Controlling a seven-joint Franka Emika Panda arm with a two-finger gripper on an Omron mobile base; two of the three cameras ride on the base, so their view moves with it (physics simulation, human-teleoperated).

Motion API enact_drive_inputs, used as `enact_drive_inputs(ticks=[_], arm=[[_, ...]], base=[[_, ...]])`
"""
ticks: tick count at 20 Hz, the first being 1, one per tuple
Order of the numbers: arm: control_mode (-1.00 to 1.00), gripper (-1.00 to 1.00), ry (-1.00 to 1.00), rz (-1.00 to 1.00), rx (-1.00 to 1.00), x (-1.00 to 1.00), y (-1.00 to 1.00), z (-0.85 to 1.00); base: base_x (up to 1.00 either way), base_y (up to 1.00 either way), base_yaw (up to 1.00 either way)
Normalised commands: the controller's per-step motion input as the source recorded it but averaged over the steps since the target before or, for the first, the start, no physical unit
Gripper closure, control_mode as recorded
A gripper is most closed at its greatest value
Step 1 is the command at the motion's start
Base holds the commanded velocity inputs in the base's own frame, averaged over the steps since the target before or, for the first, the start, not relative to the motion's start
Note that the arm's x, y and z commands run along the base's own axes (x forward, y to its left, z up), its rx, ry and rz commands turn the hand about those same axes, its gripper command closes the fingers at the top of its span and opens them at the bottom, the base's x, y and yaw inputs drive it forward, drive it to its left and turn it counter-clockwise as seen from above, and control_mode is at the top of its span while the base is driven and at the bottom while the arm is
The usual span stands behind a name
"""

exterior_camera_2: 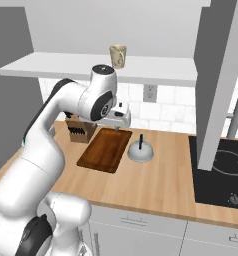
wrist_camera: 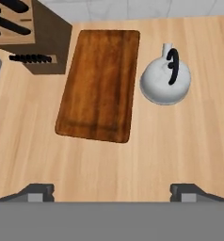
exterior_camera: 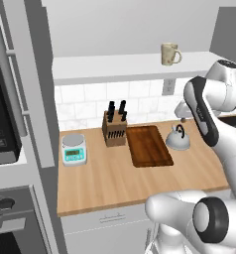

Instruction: Pick the kettle from the counter and place it on the tray. Then pick the mug from the cabinet and place it on the tray. Then close the cabinet doors.

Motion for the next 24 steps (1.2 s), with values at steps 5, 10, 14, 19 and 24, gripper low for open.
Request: enact_drive_inputs(ticks=[5, 10, 14, 19, 24], arm=[[-1.00, -1.00, -0.07, 0.00, -0.01, 0.19, -0.42, -0.81], [-1.00, -1.00, -0.06, 0.00, 0.00, 0.28, -0.55, -0.84], [-1.00, -1.00, 0.00, 0.00, -0.04, 0.37, -0.31, -0.47], [-1.00, -1.00, 0.06, -0.03, -0.01, 0.50, -0.11, -0.20], [-1.00, -1.00, 0.01, 0.00, 0.00, 0.41, -0.04, -0.23]], base=[[0.00, 0.00, 0.00], [0.00, 0.00, 0.00], [0.00, 0.00, 0.00], [0.00, 0.00, 0.00], [0.00, 0.00, 0.00]])
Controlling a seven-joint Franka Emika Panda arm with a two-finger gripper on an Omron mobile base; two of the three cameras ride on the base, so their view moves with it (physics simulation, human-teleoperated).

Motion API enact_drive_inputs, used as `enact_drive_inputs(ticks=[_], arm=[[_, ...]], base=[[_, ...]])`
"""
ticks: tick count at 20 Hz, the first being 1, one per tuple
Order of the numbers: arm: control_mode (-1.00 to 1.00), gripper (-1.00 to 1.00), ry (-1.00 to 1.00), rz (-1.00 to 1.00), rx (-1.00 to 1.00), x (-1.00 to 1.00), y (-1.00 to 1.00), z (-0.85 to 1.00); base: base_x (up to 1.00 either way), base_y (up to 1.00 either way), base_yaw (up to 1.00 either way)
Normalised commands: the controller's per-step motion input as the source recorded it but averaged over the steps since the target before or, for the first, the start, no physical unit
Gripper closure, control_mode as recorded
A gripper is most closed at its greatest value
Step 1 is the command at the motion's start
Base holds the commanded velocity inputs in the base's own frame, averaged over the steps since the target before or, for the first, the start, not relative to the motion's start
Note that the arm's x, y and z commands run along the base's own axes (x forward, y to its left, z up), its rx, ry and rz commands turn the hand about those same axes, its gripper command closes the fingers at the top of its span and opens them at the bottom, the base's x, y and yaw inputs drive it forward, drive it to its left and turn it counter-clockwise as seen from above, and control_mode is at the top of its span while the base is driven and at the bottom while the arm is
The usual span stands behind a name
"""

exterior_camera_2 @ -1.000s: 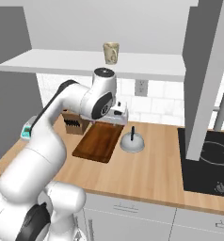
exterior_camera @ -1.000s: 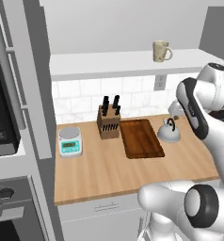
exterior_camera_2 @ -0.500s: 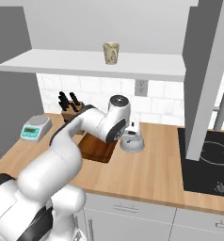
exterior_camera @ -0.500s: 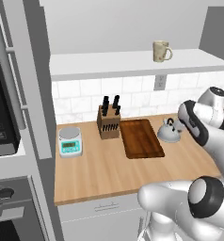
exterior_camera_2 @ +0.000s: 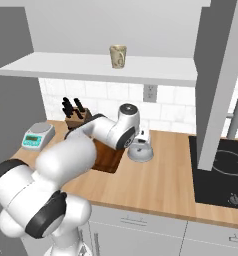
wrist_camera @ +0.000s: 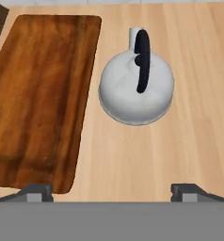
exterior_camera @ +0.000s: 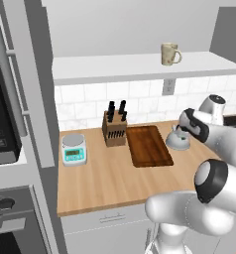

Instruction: Pick the kettle from the counter and place it on the tray. Then pick the mug from the cabinet and place it on the tray. Then close the cabinet doors.

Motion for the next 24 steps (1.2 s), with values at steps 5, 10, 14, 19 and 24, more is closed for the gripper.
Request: enact_drive_inputs(ticks=[5, 10, 14, 19, 24], arm=[[-1.00, -1.00, 0.03, 0.00, 0.00, 0.21, -0.02, -0.03], [-1.00, -1.00, 0.00, 0.00, 0.01, 0.20, -0.10, -0.02], [-1.00, -1.00, 0.00, 0.00, 0.00, 0.28, -0.16, -0.17], [-1.00, -1.00, 0.00, 0.00, 0.00, 0.33, -0.11, -0.15], [-1.00, -1.00, 0.00, 0.00, 0.01, 0.33, -0.08, -0.06]], base=[[0.00, 0.00, 0.00], [0.00, 0.00, 0.00], [0.00, 0.00, 0.00], [0.00, 0.00, 0.00], [0.00, 0.00, 0.00]])
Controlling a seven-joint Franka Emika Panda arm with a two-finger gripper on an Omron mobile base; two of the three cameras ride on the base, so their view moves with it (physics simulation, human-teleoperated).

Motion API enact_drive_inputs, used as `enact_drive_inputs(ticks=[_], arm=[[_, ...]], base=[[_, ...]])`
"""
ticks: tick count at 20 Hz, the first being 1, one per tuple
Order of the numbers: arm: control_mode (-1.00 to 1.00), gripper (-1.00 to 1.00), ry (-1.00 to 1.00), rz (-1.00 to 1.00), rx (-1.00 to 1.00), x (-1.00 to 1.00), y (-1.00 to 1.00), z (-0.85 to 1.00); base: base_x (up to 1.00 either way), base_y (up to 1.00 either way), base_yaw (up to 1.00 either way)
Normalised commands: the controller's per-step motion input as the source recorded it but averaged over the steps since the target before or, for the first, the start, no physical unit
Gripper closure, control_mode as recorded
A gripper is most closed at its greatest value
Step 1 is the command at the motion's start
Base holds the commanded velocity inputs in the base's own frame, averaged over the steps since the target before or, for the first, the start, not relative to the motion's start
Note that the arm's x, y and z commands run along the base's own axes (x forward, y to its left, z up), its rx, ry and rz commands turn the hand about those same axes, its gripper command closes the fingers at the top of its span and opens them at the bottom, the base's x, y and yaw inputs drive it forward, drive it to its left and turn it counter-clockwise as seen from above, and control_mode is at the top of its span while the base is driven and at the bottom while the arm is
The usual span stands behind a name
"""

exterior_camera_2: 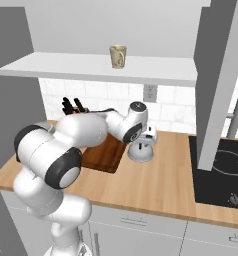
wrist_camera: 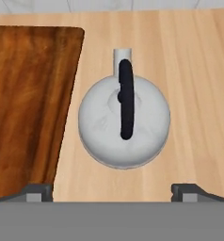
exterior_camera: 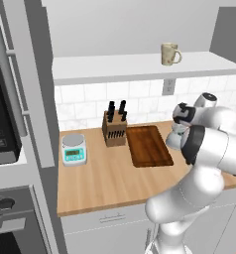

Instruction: Pick the kettle from the counter and place it on the tray. Then pick the mug from the cabinet and place it on the tray. Then close the cabinet doors.

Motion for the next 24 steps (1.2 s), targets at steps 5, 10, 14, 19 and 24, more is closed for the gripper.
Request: enact_drive_inputs(ticks=[5, 10, 14, 19, 24], arm=[[-1.00, -1.00, 0.00, 0.00, 0.00, 0.31, -0.04, -0.13], [-1.00, -1.00, 0.00, 0.00, 0.00, 0.20, 0.00, -0.18], [-1.00, -1.00, 0.00, 0.00, 0.00, 0.18, -0.04, -0.16], [-1.00, -1.00, 0.00, 0.00, 0.00, 0.14, -0.02, -0.11], [-1.00, -1.00, 0.00, 0.00, 0.00, 0.12, 0.00, -0.08]], base=[[0.00, 0.00, 0.00], [0.00, 0.00, 0.00], [0.00, 0.00, 0.00], [0.00, 0.00, 0.00], [0.00, 0.00, 0.00]])
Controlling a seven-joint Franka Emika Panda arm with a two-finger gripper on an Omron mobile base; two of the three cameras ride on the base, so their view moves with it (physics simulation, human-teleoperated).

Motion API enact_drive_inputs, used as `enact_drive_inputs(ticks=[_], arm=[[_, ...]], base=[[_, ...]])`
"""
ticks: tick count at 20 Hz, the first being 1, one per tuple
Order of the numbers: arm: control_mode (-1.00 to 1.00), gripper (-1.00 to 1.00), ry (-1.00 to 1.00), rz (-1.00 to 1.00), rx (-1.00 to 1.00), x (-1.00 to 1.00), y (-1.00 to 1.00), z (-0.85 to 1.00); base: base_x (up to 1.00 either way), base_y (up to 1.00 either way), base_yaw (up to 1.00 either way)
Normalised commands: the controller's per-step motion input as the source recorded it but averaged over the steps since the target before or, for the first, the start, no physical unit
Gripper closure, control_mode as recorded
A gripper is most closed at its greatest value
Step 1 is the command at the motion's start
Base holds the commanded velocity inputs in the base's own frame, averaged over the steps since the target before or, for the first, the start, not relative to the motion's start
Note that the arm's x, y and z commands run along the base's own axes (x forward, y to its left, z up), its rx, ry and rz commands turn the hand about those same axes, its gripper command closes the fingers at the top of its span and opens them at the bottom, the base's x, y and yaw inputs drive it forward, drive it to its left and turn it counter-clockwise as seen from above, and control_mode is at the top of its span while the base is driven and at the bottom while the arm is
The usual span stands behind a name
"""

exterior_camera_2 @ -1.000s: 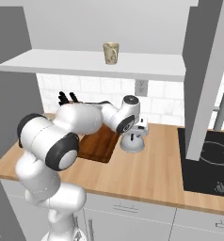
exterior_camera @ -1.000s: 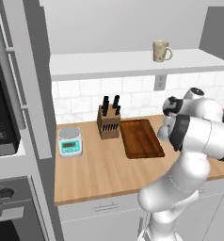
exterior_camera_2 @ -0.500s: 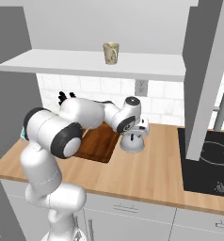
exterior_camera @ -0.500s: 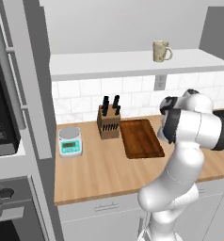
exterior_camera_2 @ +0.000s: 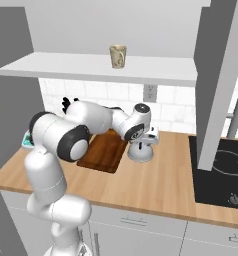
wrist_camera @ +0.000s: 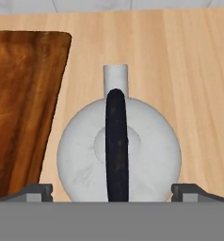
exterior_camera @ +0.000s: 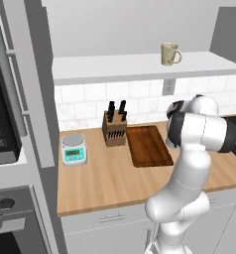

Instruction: Pick the kettle from the counter and place it on the tray. Then pick the mug from the cabinet and place it on the tray. Then close the cabinet doors.

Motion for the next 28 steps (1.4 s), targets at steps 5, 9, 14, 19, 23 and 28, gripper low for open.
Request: enact_drive_inputs(ticks=[5, 9, 14, 19, 23, 28], arm=[[-1.00, -1.00, 0.00, 0.00, 0.00, 0.07, -0.01, -0.05], [-1.00, -1.00, 0.00, 0.00, 0.00, 0.01, 0.00, -0.09], [-1.00, 1.00, 0.00, 0.00, 0.00, 0.01, -0.01, -0.01], [-1.00, 1.00, 0.00, 0.00, 0.01, 0.00, -0.02, 0.00], [-1.00, 1.00, 0.00, 0.03, 0.00, -0.05, 0.00, 0.00], [-1.00, 1.00, -0.03, 0.05, 0.02, -0.11, 0.00, 0.24]], base=[[0.00, 0.00, 0.00], [0.00, 0.00, 0.00], [0.00, 0.00, 0.00], [0.00, 0.00, 0.00], [0.00, 0.00, 0.00], [0.00, 0.00, 0.00]])
